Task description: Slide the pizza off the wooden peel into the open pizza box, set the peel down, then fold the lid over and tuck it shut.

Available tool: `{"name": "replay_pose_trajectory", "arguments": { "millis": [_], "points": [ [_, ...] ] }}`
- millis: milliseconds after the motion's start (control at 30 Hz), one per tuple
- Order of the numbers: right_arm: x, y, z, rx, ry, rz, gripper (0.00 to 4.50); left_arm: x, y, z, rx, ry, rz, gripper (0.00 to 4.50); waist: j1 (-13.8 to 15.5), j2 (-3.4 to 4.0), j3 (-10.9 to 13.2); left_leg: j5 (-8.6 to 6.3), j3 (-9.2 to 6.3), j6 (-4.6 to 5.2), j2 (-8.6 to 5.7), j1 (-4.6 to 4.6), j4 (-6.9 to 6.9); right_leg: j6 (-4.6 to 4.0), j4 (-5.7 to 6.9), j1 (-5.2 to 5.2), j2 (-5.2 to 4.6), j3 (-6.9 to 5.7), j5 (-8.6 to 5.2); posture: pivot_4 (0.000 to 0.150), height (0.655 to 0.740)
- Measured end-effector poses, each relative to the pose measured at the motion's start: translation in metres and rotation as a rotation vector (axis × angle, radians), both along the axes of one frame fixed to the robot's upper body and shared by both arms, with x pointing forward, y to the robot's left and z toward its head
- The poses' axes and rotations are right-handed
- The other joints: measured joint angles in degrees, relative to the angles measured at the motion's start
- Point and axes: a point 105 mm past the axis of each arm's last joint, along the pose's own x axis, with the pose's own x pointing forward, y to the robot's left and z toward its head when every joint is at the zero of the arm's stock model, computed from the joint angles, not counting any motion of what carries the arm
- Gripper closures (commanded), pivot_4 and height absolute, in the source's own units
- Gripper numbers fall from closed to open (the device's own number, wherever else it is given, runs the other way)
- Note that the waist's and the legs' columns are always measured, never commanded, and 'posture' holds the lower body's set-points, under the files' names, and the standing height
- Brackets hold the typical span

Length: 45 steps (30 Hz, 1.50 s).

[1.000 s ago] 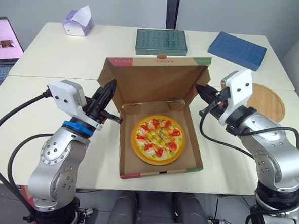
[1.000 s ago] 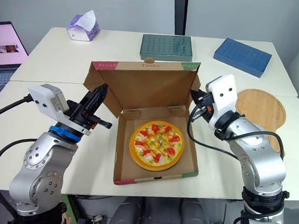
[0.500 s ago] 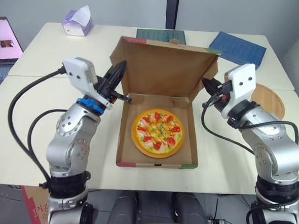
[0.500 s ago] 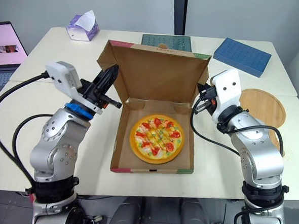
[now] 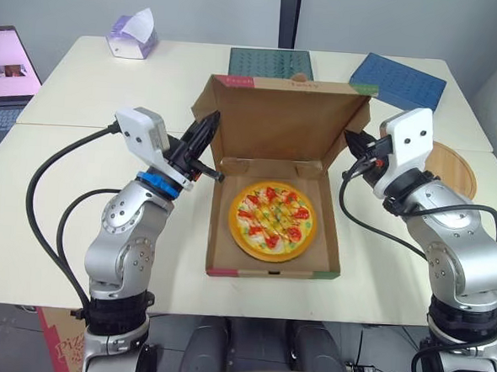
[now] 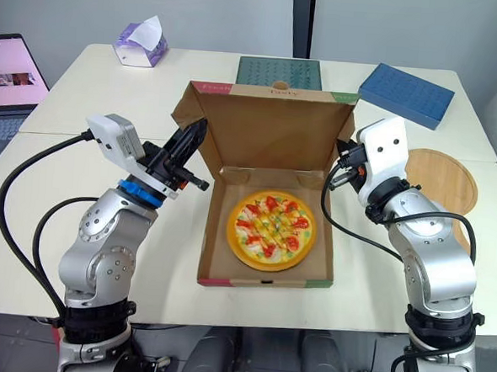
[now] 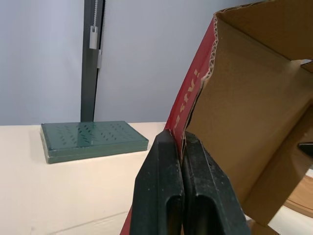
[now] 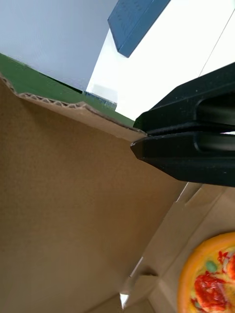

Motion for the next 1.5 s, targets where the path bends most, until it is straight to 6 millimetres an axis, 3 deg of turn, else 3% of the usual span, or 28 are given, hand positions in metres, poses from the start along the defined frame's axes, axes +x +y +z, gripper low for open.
{"name": "replay_pose_trajectory", "arguments": {
  "millis": [533,1000,1500],
  "points": [
    [-0.009,0.0,-0.002,0.036,0.048,0.067,4.46,-0.019,-0.002,-0.013,0.002,0.004,0.014,4.5,0.2,0.0,0.0,-0.01,0.0,0.01,0.0,-0.06,-0.04,0.06,-0.41,0.11,0.0,-0.02,0.05,0.15,0.74],
    [-0.029,-0.001,-0.006,0.049,0.119,0.163,4.46,-0.033,0.0,-0.024,0.004,0.017,0.029,4.5,0.2,-0.01,0.0,-0.01,0.01,0.02,0.0,-0.06,-0.04,0.06,-0.44,0.12,0.0,-0.01,0.04,0.15,0.74],
    [-0.041,-0.002,-0.023,0.052,0.178,0.179,4.46,-0.054,-0.001,-0.04,0.019,0.064,-0.017,4.5,0.1,0.01,-0.1,-0.01,0.03,0.02,0.01,-0.03,-0.05,0.22,-0.46,0.13,0.0,0.0,-0.07,0.15,0.74]
  ]
}}
